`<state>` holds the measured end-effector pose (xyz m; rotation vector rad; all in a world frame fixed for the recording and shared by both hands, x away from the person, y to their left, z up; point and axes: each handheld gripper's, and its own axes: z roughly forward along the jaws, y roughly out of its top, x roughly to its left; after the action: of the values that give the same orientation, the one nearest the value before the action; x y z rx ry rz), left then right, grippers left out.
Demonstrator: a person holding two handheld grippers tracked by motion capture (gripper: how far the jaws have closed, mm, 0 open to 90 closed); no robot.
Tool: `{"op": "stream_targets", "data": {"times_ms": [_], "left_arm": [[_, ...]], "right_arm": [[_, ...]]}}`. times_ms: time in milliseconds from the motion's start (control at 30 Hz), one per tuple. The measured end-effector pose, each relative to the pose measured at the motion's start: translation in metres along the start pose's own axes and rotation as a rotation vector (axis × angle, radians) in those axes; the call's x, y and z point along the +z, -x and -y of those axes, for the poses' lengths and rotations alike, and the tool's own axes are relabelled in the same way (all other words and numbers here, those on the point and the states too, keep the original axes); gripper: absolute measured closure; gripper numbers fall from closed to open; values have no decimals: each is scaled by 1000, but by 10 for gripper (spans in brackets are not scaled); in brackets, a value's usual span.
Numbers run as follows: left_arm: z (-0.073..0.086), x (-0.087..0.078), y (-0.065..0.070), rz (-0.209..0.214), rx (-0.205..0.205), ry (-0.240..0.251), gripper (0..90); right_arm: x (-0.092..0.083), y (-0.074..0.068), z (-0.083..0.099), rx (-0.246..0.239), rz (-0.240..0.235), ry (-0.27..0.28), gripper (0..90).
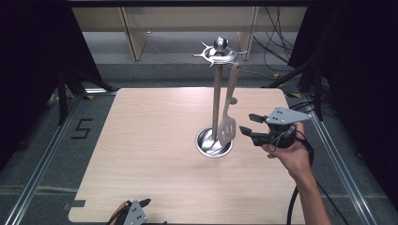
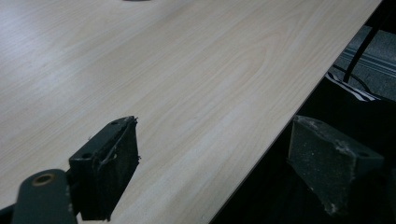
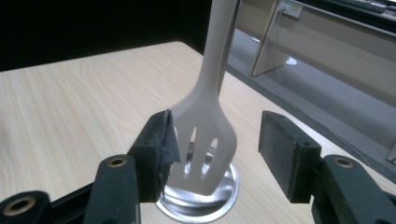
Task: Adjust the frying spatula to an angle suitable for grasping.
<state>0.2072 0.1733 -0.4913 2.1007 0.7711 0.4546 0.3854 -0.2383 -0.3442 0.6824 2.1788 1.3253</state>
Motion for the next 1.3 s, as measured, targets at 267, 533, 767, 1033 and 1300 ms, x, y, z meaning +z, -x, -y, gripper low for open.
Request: {"op": "stream_targets", "data": {"times_ms": [267,533,767,1033,1300], "left_arm": [[-1,-2,-1,-17,15,3,154],[-2,-2,-3,-19,23,-10,153],[-3,1,-1,-20,12,-1,153],[-2,-1,-2,-22,19,-13,153],[-3,-2,-3,-26,53,-11,153]], "right_arm": [[-4,-4,17,38,2,-32,416],[-6,-4,30,63,6,-67,380],[-3,-7,42,95,25,-79,354],[-1,-16,56,121,-15,-119,334],[-3,-18,65,147,-18,-142,327]]}}
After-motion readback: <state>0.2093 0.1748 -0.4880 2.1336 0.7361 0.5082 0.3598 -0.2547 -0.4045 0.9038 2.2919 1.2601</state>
